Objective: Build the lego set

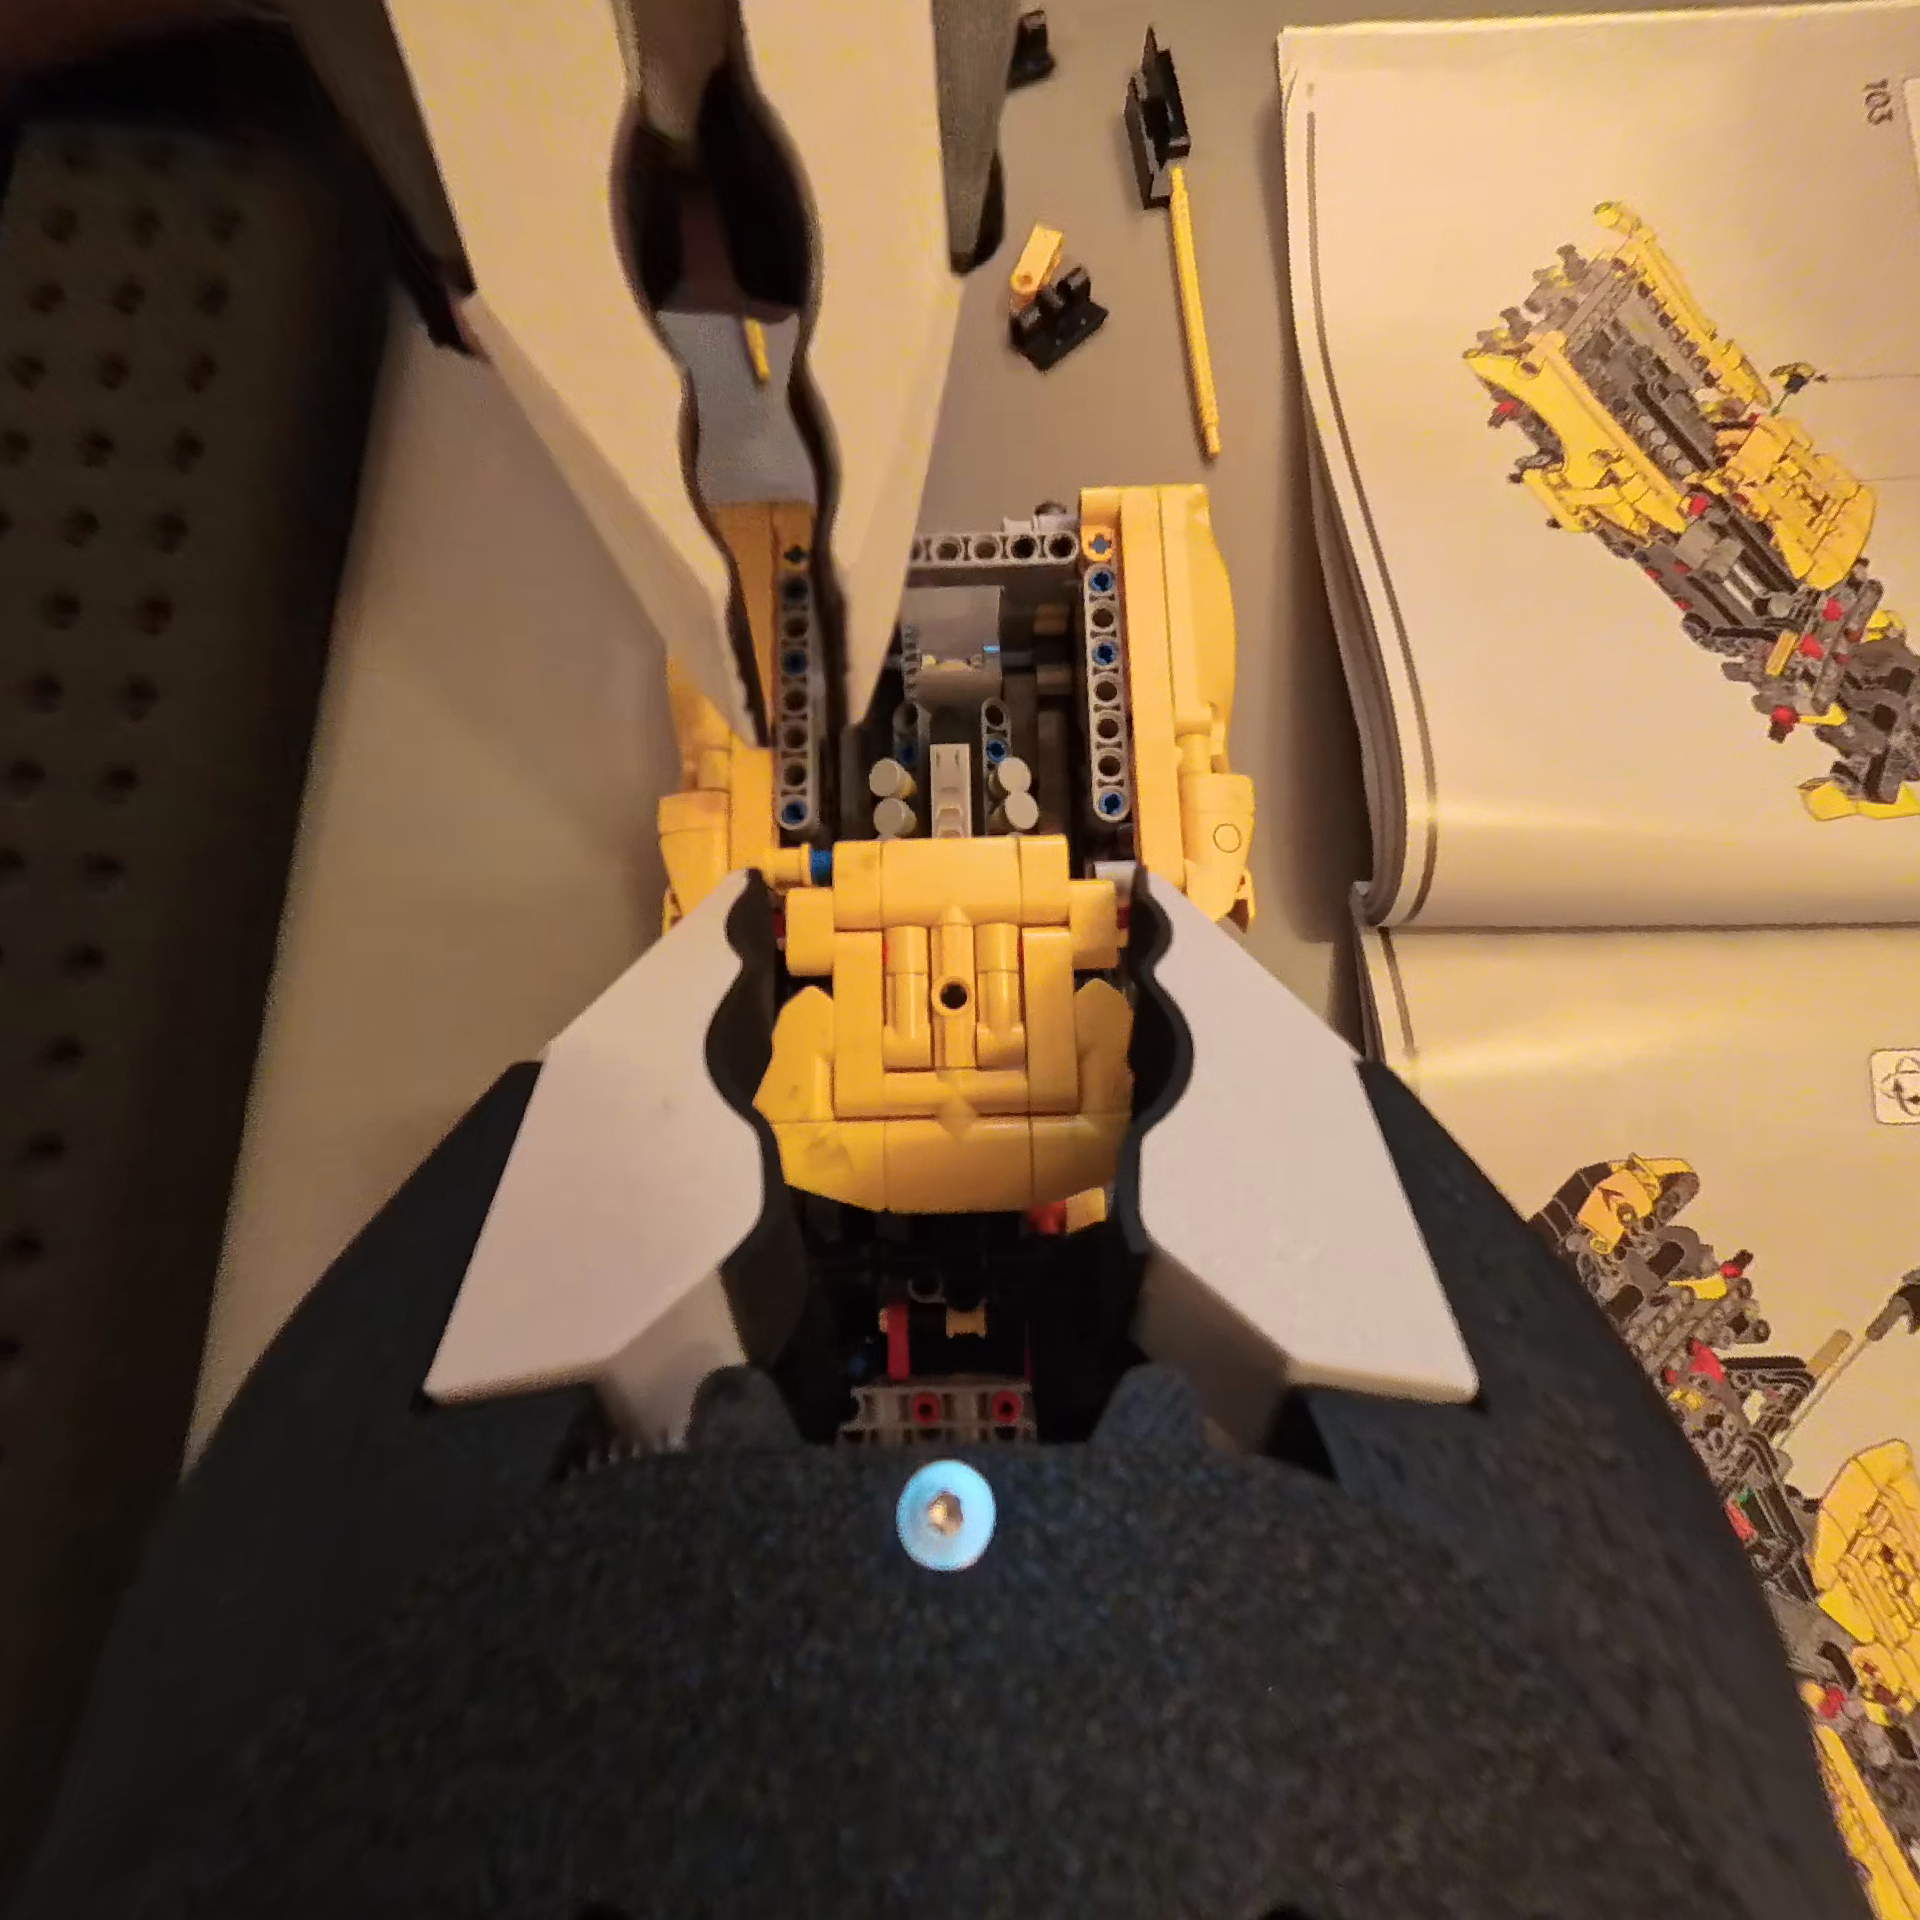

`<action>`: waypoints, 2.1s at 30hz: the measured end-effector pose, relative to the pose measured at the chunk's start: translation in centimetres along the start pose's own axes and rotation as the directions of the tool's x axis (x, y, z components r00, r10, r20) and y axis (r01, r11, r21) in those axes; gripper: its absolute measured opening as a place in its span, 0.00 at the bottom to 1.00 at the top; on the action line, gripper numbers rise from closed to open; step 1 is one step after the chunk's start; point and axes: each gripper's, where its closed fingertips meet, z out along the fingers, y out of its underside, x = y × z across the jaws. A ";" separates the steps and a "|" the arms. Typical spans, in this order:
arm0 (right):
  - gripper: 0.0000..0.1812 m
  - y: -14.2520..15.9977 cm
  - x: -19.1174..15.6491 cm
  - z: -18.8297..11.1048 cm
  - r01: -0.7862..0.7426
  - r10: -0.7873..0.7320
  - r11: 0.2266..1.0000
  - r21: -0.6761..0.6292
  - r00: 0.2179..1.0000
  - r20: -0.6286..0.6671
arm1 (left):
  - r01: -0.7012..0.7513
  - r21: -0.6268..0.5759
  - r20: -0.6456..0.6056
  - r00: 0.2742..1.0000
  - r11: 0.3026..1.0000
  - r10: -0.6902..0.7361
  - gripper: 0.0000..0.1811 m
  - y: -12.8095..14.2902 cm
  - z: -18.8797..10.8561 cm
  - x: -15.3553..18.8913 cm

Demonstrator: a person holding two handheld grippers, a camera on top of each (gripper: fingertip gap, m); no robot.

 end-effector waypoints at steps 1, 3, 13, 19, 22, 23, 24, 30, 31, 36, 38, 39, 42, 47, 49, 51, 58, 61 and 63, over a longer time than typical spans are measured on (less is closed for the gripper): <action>0.38 -0.3 0.0 0.0 -0.001 0.001 1.000 0.019 1.000 0.001 | 0.007 -0.001 0.001 1.000 1.000 -0.007 0.08 0.3 -0.3 -0.4; 0.40 -0.6 0.2 -0.2 -0.007 0.007 0.999 0.040 1.000 -0.013 | 0.012 -0.006 0.049 0.999 1.000 -0.012 0.08 0.9 -1.0 -1.7; 0.36 -0.3 0.1 0.3 0.069 -0.073 0.997 -0.040 0.992 -0.101 | 0.068 -0.015 -0.005 0.998 0.998 -0.068 0.10 2.2 -0.3 -1.8; 0.34 -0.3 0.3 0.2 0.095 -0.099 0.995 -0.043 0.989 -0.114 | 0.098 -0.002 -0.052 0.994 0.995 -0.098 0.08 2.1 -0.1 -1.3; 0.34 -0.3 0.3 0.2 0.092 -0.093 0.996 -0.020 0.991 -0.092 | 0.075 -0.017 -0.028 0.997 0.997 -0.076 0.07 2.4 -0.1 -1.5; 0.34 -0.3 0.3 0.2 0.096 -0.097 0.995 -0.019 0.991 -0.089 | 0.070 -0.023 -0.018 0.997 0.997 -0.071 0.07 2.5 -0.1 -1.6; 0.34 -0.3 0.3 0.2 0.097 -0.098 0.995 -0.016 0.991 -0.086 | 0.065 -0.027 -0.012 0.998 0.998 -0.066 0.07 2.6 -0.1 -1.7; 0.33 -0.3 0.3 0.2 0.102 -0.102 0.995 -0.007 0.992 -0.077 | 0.046 -0.036 -0.010 0.999 0.998 -0.046 0.06 2.6 0.0 -1.5; 0.34 -0.3 0.3 0.2 0.097 -0.097 0.995 -0.001 0.993 -0.069 | 0.045 -0.035 -0.010 0.999 0.998 -0.045 0.06 2.6 0.0 -1.5; 0.37 -0.3 0.0 0.0 0.077 -0.076 0.997 0.011 0.995 -0.064 | -0.016 0.016 0.033 0.999 1.000 0.016 0.07 0.8 -0.2 -1.1; 0.43 0.1 0.0 -0.7 0.070 -0.068 0.997 0.016 0.995 -0.073 | -0.076 -0.035 0.073 0.994 0.996 0.079 0.04 1.0 0.3 -0.8; 0.42 0.3 0.2 -1.2 0.061 -0.058 0.998 0.031 0.994 -0.090 | -0.104 -0.047 0.083 0.991 0.993 0.108 0.03 0.9 0.6 -0.5; 0.42 1.2 0.3 -2.2 -0.014 0.019 0.998 0.067 0.996 -0.083 | -0.149 -0.072 0.125 0.980 0.986 0.158 0.00 0.7 1.2 -0.4; 0.36 0.8 0.7 -1.9 -0.068 0.074 0.992 0.107 0.996 -0.055 | -0.141 -0.108 0.081 0.985 0.984 0.150 0.00 1.0 2.1 0.4; 0.36 0.8 0.7 -1.7 -0.074 0.079 0.993 0.095 0.996 -0.052 | -0.156 -0.126 0.086 0.982 0.980 0.167 0.00 1.0 2.3 0.4; 0.36 0.8 0.6 -1.7 -0.081 0.086 0.992 0.096 0.995 -0.052 | -0.156 -0.133 0.097 0.981 0.979 0.170 0.00 0.9 2.6 0.4; 0.35 0.8 0.6 -1.7 -0.093 0.098 0.990 0.106 0.994 -0.049 | -0.145 -0.148 0.100 0.982 0.978 0.161 0.00 0.9 3.0 0.4; 0.35 0.8 0.6 -1.7 -0.064 0.070 0.993 0.103 0.996 -0.059 | -0.137 -0.140 0.081 0.985 0.981 0.149 0.00 0.9 2.9 0.5; 0.37 0.7 0.5 -1.8 -0.026 0.033 0.995 0.095 0.997 -0.071 | -0.147 -0.134 0.071 0.985 0.980 0.157 0.00 1.0 2.5 0.4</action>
